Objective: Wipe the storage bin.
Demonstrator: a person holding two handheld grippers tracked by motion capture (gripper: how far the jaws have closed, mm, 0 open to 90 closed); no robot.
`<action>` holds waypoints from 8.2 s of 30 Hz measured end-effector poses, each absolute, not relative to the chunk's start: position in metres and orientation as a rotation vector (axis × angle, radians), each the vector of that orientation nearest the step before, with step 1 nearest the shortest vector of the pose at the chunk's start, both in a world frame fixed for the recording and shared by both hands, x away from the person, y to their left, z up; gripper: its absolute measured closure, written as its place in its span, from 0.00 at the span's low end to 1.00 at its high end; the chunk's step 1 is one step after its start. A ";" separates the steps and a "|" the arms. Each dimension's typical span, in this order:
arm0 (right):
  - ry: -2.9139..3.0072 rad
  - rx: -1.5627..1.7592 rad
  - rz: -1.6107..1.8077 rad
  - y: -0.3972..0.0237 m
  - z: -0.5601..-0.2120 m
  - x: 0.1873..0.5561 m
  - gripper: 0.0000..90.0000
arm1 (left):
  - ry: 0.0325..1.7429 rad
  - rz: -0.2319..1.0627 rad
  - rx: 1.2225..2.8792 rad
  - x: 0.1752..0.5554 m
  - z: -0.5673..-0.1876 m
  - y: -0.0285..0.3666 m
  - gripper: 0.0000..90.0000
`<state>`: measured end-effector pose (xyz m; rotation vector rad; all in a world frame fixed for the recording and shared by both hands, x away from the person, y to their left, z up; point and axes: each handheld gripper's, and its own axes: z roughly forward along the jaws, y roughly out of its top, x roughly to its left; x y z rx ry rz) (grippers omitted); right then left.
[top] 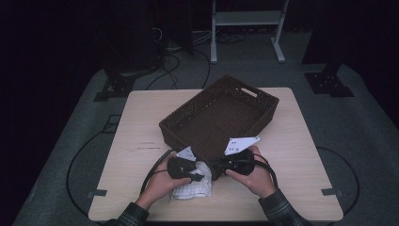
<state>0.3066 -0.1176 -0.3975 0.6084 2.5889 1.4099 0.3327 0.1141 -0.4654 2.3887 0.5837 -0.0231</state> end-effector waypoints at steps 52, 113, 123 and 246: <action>2.456 0.669 1.350 -0.123 -0.362 0.341 0.80 | 0.820 0.076 2.257 0.317 -0.458 0.225 0.78; 2.068 1.317 0.999 -0.317 -0.396 0.393 0.88 | 0.814 0.068 2.276 0.317 -0.459 0.223 0.78; 2.130 1.273 1.006 -0.296 -0.394 0.359 0.82 | 0.793 0.065 2.286 0.317 -0.459 0.220 0.78; 2.529 0.828 1.190 -0.202 -0.411 0.297 0.90 | 0.972 0.249 2.068 0.419 -0.423 0.233 0.78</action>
